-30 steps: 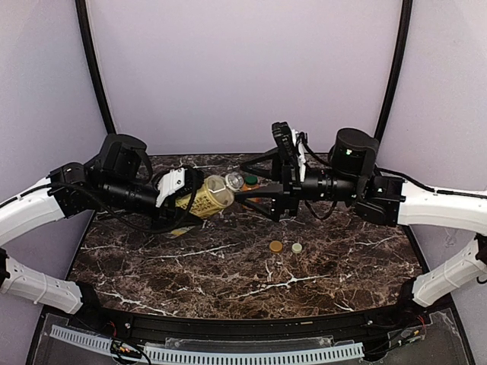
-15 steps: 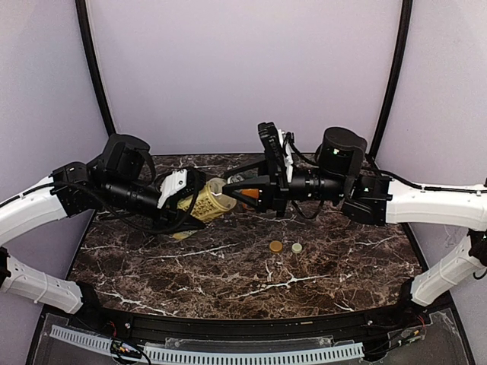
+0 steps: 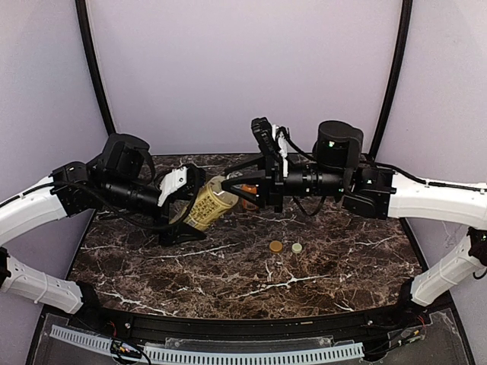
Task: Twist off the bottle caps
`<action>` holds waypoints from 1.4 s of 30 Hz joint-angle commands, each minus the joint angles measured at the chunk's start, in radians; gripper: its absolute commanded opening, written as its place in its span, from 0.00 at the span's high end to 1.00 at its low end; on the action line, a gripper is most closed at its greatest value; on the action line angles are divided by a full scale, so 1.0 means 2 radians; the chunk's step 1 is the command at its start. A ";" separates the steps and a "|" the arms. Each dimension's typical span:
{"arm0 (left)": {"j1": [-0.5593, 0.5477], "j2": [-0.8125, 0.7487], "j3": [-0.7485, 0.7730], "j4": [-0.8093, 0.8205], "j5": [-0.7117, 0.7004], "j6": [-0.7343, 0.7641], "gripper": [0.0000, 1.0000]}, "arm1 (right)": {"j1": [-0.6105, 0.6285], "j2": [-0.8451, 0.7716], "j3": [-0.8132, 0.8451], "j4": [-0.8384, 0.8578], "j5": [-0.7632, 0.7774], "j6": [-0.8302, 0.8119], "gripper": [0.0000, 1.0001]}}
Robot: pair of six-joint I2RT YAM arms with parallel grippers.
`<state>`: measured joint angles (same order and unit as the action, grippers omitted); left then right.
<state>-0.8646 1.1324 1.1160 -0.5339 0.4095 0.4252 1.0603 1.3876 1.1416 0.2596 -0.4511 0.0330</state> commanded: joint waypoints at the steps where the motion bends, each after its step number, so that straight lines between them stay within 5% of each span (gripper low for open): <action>1: 0.004 -0.013 -0.010 0.024 -0.053 -0.002 0.01 | -0.003 -0.012 0.035 -0.086 0.071 -0.008 1.00; 7: 0.004 -0.025 -0.032 0.054 -0.130 0.019 0.01 | -0.048 -0.043 0.058 -0.228 0.195 -0.001 1.00; 13: 0.006 -0.036 -0.046 0.061 -0.139 0.026 0.01 | -0.166 -0.045 0.062 -0.358 0.302 0.016 1.00; 21: 0.006 -0.034 -0.048 0.058 -0.134 0.031 0.01 | -0.285 0.054 0.114 -0.387 0.260 -0.023 1.00; 27: 0.007 -0.034 -0.047 0.054 -0.132 0.033 0.01 | -0.318 0.140 0.172 -0.404 0.250 -0.041 1.00; 38: 0.008 -0.032 -0.048 0.052 -0.126 0.036 0.01 | -0.348 0.175 0.184 -0.410 0.227 -0.024 1.00; 39: 0.008 -0.032 -0.048 0.052 -0.126 0.036 0.01 | -0.348 0.175 0.186 -0.412 0.228 -0.024 0.98; 42: 0.008 -0.031 -0.048 0.052 -0.124 0.037 0.01 | -0.348 0.175 0.191 -0.418 0.228 -0.023 0.64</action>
<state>-0.8551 1.0821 1.0313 -0.4263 0.1486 0.4896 0.3702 1.7168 1.4967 -0.5335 0.0113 -0.0216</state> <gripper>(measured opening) 0.987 0.319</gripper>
